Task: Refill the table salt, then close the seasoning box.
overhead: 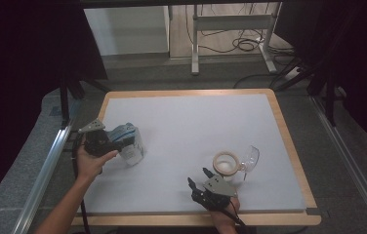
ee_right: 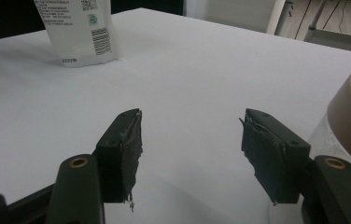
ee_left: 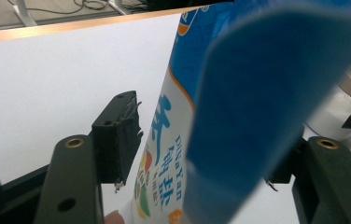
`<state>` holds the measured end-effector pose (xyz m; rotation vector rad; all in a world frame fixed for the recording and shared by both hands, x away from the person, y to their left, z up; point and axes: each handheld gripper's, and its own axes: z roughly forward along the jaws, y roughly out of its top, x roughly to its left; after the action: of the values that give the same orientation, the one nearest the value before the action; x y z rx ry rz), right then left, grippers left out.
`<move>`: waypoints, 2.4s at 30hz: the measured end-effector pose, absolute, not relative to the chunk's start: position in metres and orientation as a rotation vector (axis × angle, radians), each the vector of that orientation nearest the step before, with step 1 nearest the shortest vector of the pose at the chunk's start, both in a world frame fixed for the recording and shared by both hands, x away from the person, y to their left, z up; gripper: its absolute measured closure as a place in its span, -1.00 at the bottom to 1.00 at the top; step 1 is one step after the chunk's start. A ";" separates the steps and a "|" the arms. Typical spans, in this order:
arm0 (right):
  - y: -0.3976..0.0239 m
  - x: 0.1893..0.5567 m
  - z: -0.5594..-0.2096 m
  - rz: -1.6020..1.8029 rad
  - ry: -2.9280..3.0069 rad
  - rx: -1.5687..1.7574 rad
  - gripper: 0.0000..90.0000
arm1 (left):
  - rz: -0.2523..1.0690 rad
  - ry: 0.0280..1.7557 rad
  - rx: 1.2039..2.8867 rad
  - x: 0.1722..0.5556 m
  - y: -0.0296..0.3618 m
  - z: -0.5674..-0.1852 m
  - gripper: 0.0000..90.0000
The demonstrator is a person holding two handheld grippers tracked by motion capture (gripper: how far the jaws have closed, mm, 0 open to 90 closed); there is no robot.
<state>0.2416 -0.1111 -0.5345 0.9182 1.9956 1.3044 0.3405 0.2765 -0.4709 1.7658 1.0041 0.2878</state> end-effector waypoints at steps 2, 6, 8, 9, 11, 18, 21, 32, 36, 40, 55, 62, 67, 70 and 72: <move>-0.111 0.241 -0.535 1.305 1.998 0.917 -0.14 | 0.287 1.004 1.764 0.339 0.278 -0.472 -0.18; -0.110 0.242 -0.535 1.305 1.999 0.915 -0.14 | 0.299 1.004 1.773 0.336 0.278 -0.473 -0.24; -0.110 0.242 -0.535 1.305 1.998 0.914 -0.14 | 0.299 1.003 1.777 0.334 0.279 -0.474 -0.29; -0.111 0.242 -0.534 1.305 1.998 0.914 -0.14 | 0.297 1.004 1.783 0.333 0.279 -0.474 -0.31; -0.111 0.242 -0.534 1.306 1.995 0.913 -0.14 | 0.291 1.002 1.789 0.331 0.280 -0.476 -0.34; -0.115 0.242 -0.532 1.315 1.995 0.916 -0.14 | 0.297 1.015 1.811 0.318 0.282 -0.484 -0.44; -0.118 0.242 -0.529 1.332 1.989 0.911 -0.14 | 0.292 1.033 1.805 0.310 0.285 -0.492 -0.48; -0.131 0.232 -0.515 1.409 2.001 0.852 0.01 | 0.304 1.055 1.814 0.288 0.285 -0.513 -0.51; -0.142 0.228 -0.505 1.431 1.993 0.825 0.46 | 0.314 1.056 1.830 0.285 0.284 -0.516 -0.51; -0.158 0.223 -0.496 1.429 1.998 0.800 0.90 | 0.297 1.065 1.826 0.283 0.284 -0.522 -0.51; -0.233 0.203 -0.479 1.473 1.872 0.865 1.00 | 0.281 1.062 1.872 0.281 0.273 -0.538 -0.53; -0.262 0.205 -0.477 1.449 1.808 0.942 1.00 | 0.286 1.065 1.888 0.282 0.269 -0.543 -0.53; -0.270 0.217 -0.477 1.430 1.781 0.995 1.00 | 0.293 1.062 1.895 0.282 0.268 -0.543 -0.52; -0.271 0.225 -0.476 1.427 1.777 0.994 1.00 | 0.286 1.064 1.893 0.282 0.268 -0.544 -0.52; -0.271 0.230 -0.475 1.426 1.774 0.998 1.00 | 0.288 1.062 1.893 0.282 0.268 -0.544 -0.52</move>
<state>0.2304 -0.2706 -0.4745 0.9977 1.7737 1.4264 0.2820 0.2676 -0.5444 1.8930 1.0619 0.2876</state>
